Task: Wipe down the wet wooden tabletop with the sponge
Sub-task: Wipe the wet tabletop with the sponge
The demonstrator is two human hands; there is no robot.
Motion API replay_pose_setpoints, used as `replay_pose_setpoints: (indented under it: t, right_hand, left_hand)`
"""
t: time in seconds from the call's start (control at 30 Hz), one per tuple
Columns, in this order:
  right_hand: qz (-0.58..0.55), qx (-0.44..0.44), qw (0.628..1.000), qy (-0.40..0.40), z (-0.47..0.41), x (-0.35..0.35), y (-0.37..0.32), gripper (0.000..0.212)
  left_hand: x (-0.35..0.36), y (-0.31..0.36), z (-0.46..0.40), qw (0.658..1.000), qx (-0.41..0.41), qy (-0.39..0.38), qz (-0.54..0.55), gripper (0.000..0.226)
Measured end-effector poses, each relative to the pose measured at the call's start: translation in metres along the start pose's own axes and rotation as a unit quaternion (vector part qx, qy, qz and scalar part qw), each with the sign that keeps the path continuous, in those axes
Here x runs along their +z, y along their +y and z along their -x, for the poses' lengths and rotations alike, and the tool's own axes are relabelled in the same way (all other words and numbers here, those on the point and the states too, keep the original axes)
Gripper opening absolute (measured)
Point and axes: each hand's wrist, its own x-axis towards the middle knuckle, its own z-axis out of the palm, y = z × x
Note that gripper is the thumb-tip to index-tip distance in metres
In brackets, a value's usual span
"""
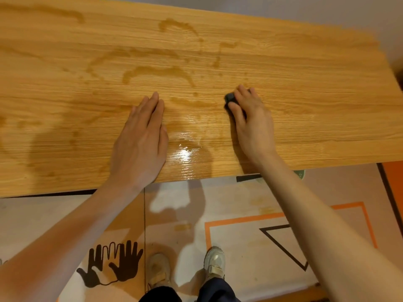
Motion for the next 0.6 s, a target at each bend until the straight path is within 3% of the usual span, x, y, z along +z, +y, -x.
replay_pose_setpoints:
  t: [0.1,0.2,0.3,0.43,0.6]
  right_hand:
    - [-0.022,0.0,1.0,0.0,0.042,0.005,-0.011,0.04]
    - [-0.019,-0.056,0.998,-0.03,0.11,0.001,-0.018,0.042]
    - [-0.013,-0.075,0.996,-0.043,0.083,0.001,-0.016,0.041]
    - [-0.01,-0.019,1.0,-0.019,0.006,0.014,-0.026,0.037]
    - [-0.024,-0.041,0.999,-0.022,0.081,0.011,-0.028,0.038]
  left_hand:
    - [0.0,0.0,0.0,1.0,0.004,0.001,0.007,0.054]
    - [0.0,-0.001,0.0,1.0,0.005,0.002,0.011,0.055]
    - [-0.002,-0.001,-0.002,1.0,0.005,0.0,0.016,0.054]
    - [-0.009,-0.007,-0.004,0.999,0.012,-0.016,0.042,0.05]
    - [-0.026,-0.038,-0.016,1.0,0.013,0.001,0.025,0.051]
